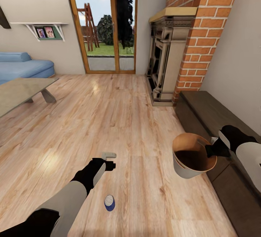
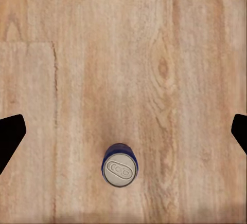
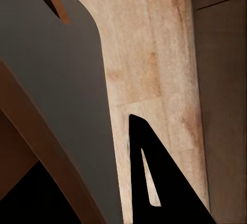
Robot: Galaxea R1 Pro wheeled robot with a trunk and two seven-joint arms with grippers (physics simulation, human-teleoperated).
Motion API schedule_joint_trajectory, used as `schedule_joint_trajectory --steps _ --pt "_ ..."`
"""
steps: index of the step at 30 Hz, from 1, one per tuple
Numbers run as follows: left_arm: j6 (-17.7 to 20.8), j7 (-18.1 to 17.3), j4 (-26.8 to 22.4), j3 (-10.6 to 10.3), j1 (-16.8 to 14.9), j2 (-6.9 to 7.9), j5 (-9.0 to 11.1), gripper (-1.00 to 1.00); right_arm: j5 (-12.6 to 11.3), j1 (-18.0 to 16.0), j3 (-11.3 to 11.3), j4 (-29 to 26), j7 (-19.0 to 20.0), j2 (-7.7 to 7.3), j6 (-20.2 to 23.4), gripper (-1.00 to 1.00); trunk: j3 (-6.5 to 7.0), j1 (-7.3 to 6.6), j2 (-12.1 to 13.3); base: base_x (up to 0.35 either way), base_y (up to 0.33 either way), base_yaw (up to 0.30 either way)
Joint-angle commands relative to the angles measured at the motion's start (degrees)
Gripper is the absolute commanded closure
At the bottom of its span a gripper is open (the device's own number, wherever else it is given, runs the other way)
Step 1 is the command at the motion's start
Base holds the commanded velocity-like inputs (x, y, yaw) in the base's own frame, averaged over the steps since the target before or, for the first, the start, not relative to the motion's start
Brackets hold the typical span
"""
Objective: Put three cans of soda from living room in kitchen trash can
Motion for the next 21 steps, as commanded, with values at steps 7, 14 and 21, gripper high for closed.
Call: schedule_joint_trajectory --steps 7,14,21 --pt "-0.1 0.1 -0.1 0.0 0.0 0.00 0.0 -1.00 -1.6 0.0 2.6 0.0 0.1 0.01 0.1 1.00 -0.31 -0.01 0.0 0.012 -0.040 0.000" --pt "0.0 0.3 -0.2 0.0 -0.1 -0.05 0.2 -1.00 -1.6 -0.1 3.0 -0.1 0.1 0.01 0.1 1.00 -1.91 1.53 -2.8 0.001 -0.003 0.000" --pt "0.0 0.3 -0.2 0.0 -0.1 -0.04 0.2 -1.00 -1.6 -0.1 3.0 0.0 0.1 0.01 0.1 1.00 -3.70 3.07 -5.6 0.000 0.000 0.000"
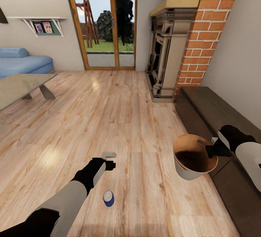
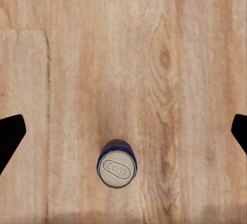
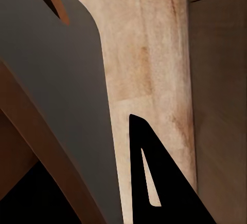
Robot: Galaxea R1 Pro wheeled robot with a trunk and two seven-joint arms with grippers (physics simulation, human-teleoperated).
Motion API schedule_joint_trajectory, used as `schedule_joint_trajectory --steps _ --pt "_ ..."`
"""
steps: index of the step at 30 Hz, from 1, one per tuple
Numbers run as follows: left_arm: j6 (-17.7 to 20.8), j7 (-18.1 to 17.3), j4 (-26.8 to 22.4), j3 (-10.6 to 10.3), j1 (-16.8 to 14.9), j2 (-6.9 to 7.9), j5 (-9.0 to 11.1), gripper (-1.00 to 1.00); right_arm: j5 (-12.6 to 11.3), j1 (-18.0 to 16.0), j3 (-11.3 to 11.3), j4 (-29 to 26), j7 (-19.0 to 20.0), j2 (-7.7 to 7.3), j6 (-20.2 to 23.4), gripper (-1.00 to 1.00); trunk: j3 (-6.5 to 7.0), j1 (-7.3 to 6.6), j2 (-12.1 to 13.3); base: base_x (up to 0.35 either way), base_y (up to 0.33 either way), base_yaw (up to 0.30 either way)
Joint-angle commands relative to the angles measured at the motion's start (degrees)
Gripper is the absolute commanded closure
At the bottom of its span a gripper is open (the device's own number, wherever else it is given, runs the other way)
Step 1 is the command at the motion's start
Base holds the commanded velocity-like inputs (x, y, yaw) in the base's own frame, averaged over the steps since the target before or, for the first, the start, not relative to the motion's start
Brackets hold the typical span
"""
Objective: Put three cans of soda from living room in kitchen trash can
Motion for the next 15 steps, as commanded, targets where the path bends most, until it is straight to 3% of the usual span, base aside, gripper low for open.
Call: schedule_joint_trajectory --steps 1,15 --pt "0.0 0.0 0.0 0.0 0.0 0.01 0.0 -1.00 -1.0 0.0 -0.4 0.0 0.1 0.01 0.1 1.00 -0.26 0.21 -0.4 0.000 0.000 0.000" --pt "-0.2 -0.1 0.1 0.0 0.0 0.11 0.0 -1.00 -1.0 -0.1 -0.5 0.0 0.1 0.01 0.1 1.00 -3.97 3.29 -6.0 0.000 0.000 0.000"
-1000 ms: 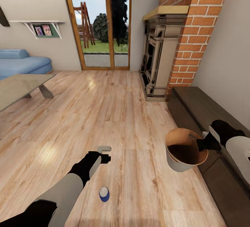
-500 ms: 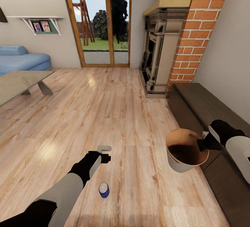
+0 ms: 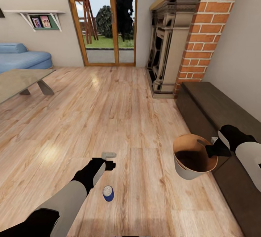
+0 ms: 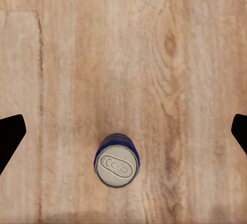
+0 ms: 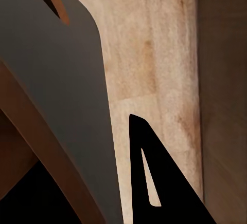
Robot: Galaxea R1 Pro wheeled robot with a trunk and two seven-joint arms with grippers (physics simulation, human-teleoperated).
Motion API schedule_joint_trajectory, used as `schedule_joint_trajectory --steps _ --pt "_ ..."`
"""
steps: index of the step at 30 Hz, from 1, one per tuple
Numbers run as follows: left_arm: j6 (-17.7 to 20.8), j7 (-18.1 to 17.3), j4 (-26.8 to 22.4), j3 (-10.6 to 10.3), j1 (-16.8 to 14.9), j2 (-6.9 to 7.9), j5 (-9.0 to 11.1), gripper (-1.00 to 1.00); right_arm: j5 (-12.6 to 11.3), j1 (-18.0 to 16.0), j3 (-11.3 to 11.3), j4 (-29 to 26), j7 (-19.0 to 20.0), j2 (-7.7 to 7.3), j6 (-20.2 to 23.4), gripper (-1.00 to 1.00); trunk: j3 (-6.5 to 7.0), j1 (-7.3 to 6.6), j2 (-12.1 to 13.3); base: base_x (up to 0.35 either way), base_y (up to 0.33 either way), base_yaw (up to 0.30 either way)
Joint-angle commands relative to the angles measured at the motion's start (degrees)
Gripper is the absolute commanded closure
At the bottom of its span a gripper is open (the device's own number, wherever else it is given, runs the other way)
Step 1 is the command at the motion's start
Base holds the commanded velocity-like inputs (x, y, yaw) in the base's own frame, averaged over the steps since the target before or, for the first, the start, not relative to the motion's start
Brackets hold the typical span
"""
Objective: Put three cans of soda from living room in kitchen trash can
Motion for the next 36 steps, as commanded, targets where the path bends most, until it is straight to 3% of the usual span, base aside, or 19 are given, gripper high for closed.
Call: schedule_joint_trajectory --steps 1,22,29,36 --pt "0.0 0.0 0.0 0.0 0.0 0.00 0.0 -1.00 -0.8 0.0 -0.3 0.0 0.1 0.01 0.1 1.00 -0.26 0.21 -0.4 0.000 0.000 0.000" --pt "-0.4 0.1 0.1 0.2 0.0 0.47 0.4 -1.00 -0.8 -0.1 -0.3 0.0 0.1 0.01 0.1 1.00 -5.86 4.83 -8.8 0.000 0.000 0.000" --pt "-0.5 0.2 0.1 0.3 0.0 0.53 0.4 -1.00 -0.8 -0.1 -0.3 0.0 0.1 0.01 0.1 1.00 -8.02 5.01 -8.9 0.000 0.000 0.000" --pt "-0.5 0.2 -0.2 0.2 0.0 0.54 0.4 -1.00 -0.8 -0.9 -0.3 0.1 0.1 0.01 0.1 1.00 -8.62 5.01 -8.9 0.000 0.000 0.000"
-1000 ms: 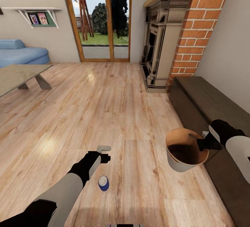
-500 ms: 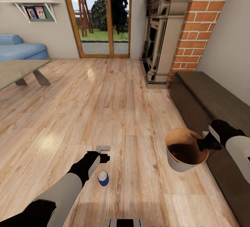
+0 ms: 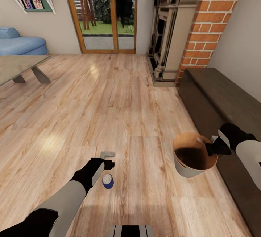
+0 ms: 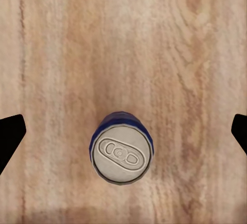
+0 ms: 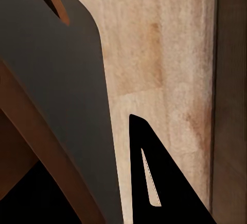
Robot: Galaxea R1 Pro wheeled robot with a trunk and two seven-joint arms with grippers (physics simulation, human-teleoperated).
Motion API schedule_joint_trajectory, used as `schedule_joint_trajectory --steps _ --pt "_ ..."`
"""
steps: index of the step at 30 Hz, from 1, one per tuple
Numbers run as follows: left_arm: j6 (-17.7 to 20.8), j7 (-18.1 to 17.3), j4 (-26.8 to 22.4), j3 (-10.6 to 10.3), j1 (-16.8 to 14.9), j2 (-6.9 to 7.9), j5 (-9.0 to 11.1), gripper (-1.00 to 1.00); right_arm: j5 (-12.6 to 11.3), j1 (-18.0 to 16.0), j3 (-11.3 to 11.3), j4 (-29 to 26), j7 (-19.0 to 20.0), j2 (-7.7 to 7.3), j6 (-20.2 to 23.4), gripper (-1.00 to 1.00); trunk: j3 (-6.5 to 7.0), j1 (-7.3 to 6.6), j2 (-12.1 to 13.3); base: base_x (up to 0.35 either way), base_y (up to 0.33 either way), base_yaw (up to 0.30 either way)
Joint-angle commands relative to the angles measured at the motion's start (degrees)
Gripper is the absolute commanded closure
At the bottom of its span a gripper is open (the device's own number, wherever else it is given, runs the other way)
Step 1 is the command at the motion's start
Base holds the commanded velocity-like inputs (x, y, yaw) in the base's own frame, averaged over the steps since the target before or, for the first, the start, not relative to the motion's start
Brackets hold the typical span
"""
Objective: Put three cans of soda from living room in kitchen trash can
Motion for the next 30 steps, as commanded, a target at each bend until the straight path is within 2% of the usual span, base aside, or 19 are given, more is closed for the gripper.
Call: schedule_joint_trajectory --steps 1,17,23,30 --pt "0.0 0.0 0.0 0.0 0.0 0.00 0.0 -1.00 -0.9 -0.4 -0.3 0.1 0.1 0.01 0.1 1.00 -0.08 -0.01 0.0 0.000 0.000 0.000" --pt "0.0 0.0 0.0 -0.1 0.0 -0.02 0.0 -1.00 0.4 -6.5 1.7 4.8 0.1 0.10 0.1 1.00 -0.49 -0.01 0.0 0.000 0.000 0.000" --pt "0.0 0.0 0.2 -0.1 0.0 -0.08 -0.1 -1.00 0.5 -8.2 1.9 5.1 0.1 0.28 0.1 1.00 -2.18 0.15 -0.1 0.000 0.000 0.000" --pt "0.0 0.0 0.2 -0.1 0.0 -0.09 -0.1 -1.00 0.6 -8.6 1.9 5.5 0.1 0.40 0.1 1.00 -4.32 0.33 -0.2 0.000 0.000 0.000"
